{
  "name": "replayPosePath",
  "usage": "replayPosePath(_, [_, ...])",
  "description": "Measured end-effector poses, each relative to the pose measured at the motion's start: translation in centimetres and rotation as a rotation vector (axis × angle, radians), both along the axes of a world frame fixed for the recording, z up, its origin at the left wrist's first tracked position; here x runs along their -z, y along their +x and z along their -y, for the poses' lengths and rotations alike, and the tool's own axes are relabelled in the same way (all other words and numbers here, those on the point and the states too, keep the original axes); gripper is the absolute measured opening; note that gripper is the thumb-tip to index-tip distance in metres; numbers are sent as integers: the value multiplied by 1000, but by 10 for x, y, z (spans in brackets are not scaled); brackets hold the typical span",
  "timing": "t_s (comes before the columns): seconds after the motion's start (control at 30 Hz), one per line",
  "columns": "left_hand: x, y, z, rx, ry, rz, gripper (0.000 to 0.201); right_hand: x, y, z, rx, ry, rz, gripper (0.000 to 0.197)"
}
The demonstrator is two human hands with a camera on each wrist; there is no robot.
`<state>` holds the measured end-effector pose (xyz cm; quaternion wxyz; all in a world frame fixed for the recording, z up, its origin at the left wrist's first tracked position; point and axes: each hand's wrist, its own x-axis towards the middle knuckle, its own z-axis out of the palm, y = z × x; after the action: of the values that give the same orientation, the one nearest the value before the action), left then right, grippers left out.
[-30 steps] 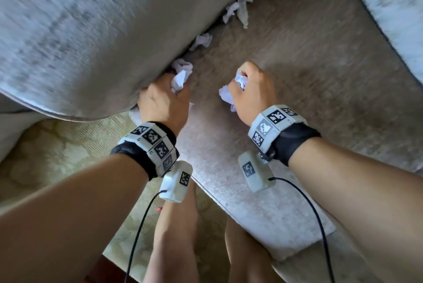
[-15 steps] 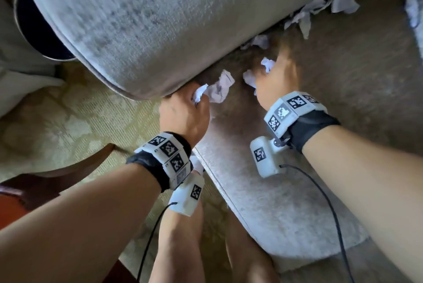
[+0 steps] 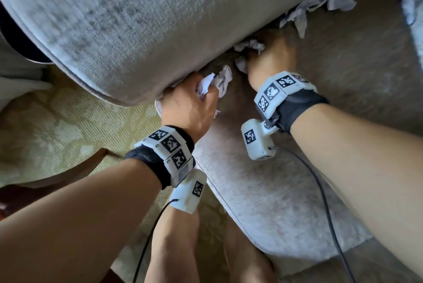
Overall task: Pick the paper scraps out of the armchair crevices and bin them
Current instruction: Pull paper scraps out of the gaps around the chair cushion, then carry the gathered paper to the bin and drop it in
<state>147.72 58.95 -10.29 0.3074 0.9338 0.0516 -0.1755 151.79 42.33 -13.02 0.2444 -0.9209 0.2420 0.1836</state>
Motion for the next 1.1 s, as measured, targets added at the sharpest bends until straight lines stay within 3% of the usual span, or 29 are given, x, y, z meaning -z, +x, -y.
replayPosePath(0.07, [-7,1,2,8,-9,-9,32,-4,-7,-1,44,-56,162,31])
replayPosePath(0.1, [-11,1,3,11,-14,-9,33,-10,-10,1,109,-17,202,18])
replayPosePath(0.17, [-21,1,8,25,-6,0,40,-33,-19,7,218,120,112,27])
replayPosePath(0.33, [-70,3,40,72,4,50,52,-83,-38,30,201,220,131,16])
replayPosePath(0.53, [-142,13,85,122,-57,145,41,-164,-42,62,207,257,247,18])
replayPosePath(0.7, [-176,34,92,143,-142,266,37,-215,-25,63,144,162,442,16])
replayPosePath(0.87, [-184,76,66,140,-238,363,36,-227,9,23,117,107,626,11])
replayPosePath(1.0, [-186,120,9,168,-217,424,37,-222,47,-33,107,144,607,19])
replayPosePath(1.1, [-189,157,-61,99,-154,418,36,-222,90,-94,59,163,574,19])
